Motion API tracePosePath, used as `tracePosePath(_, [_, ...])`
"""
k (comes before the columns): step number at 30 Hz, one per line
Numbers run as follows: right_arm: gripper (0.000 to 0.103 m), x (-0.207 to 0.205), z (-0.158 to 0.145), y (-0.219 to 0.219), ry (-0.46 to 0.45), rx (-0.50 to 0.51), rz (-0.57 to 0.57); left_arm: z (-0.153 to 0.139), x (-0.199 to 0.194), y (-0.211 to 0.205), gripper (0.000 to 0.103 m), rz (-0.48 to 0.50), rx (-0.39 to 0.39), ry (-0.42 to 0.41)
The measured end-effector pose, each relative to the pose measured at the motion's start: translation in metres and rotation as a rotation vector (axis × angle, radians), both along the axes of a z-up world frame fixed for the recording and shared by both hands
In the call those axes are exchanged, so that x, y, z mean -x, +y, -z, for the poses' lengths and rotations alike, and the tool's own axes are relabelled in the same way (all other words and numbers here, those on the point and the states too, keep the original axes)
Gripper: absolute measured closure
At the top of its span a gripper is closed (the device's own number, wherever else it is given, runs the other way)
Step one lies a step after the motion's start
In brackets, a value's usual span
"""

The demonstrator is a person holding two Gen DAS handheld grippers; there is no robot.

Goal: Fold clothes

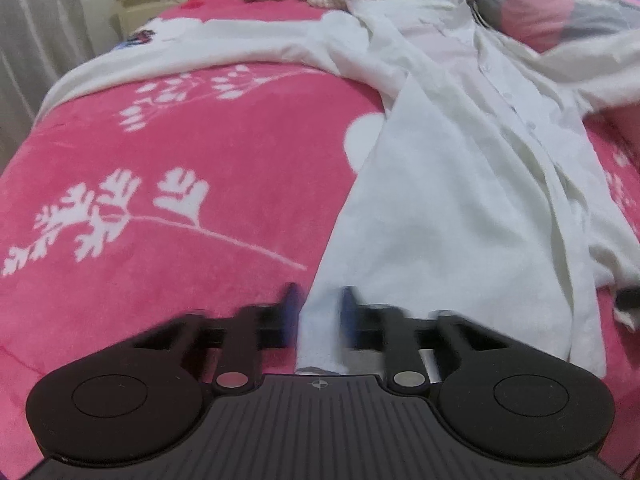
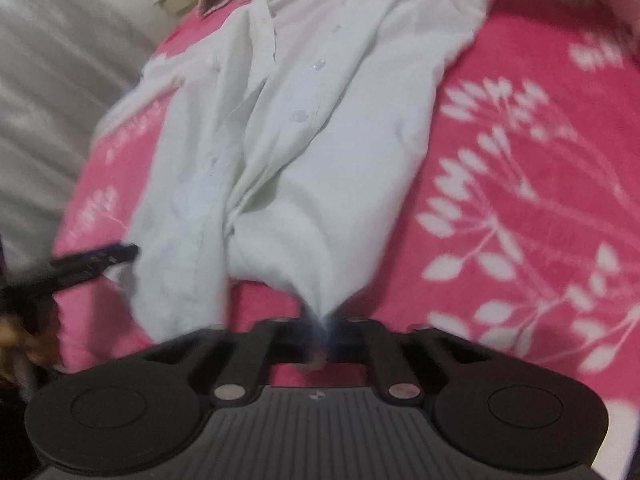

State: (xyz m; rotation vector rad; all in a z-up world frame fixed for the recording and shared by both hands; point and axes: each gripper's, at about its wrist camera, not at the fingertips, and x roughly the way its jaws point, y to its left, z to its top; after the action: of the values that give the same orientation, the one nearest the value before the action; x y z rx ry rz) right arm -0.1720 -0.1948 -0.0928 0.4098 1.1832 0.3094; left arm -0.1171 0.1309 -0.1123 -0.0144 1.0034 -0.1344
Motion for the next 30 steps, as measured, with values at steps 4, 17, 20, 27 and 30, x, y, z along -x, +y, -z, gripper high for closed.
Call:
tracePosePath(4, [0.100,0.011,-0.040,-0.028,-0.024,0.031,-0.035,-0.015,0.000,0.026,0.103,-0.116,0.126,0.011])
tracePosePath(17, [0.099,0.008,-0.071,-0.102,0.130,0.332,0.005,-0.016,0.001,0.077,0.103,-0.284,0.287,0.150])
tracePosePath(20, [0.077,0.002,-0.069,-0.101,0.121,0.546,0.030,-0.010,0.001,0.075,0.103,-0.277,0.261,0.166])
tracePosePath(27, [0.061,0.029,-0.095,-0.060,-0.196,0.634,-0.048,-0.003,0.001,0.077,0.103,-0.276,0.270,0.190])
tracePosePath(30, [0.061,0.055,-0.088,0.004,-0.333,0.529,-0.390,-0.002,0.000,0.078,0.103,-0.274,0.272,0.196])
